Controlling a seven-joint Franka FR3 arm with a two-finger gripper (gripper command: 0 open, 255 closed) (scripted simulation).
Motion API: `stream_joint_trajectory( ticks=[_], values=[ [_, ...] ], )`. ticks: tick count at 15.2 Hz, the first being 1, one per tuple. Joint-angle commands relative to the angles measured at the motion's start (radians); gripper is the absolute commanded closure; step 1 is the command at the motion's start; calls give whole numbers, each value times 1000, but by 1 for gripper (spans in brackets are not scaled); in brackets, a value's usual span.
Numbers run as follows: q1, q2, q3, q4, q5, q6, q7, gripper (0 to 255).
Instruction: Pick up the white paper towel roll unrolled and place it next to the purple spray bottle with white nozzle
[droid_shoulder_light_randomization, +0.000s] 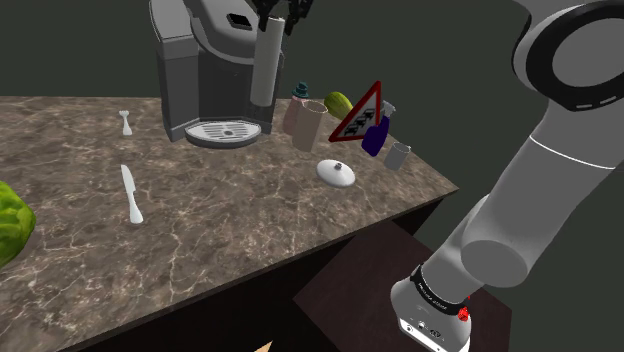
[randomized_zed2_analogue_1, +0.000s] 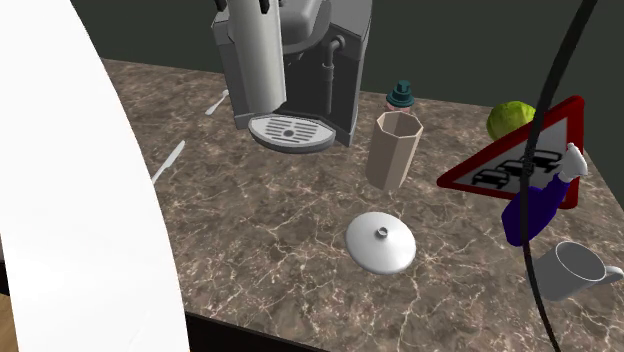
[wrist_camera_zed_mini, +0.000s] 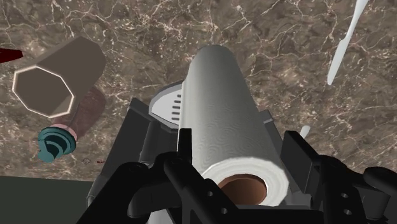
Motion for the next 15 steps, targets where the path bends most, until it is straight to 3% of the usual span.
stream_joint_trajectory(
  ticks=[1,10,15],
  values=[
    [4,13,2,47,-3,-35,2,255],
    [23,106,7,305,-26,-201,-1,255],
    [-66,-28,-39,121,28,-141,-114,255]
  ],
)
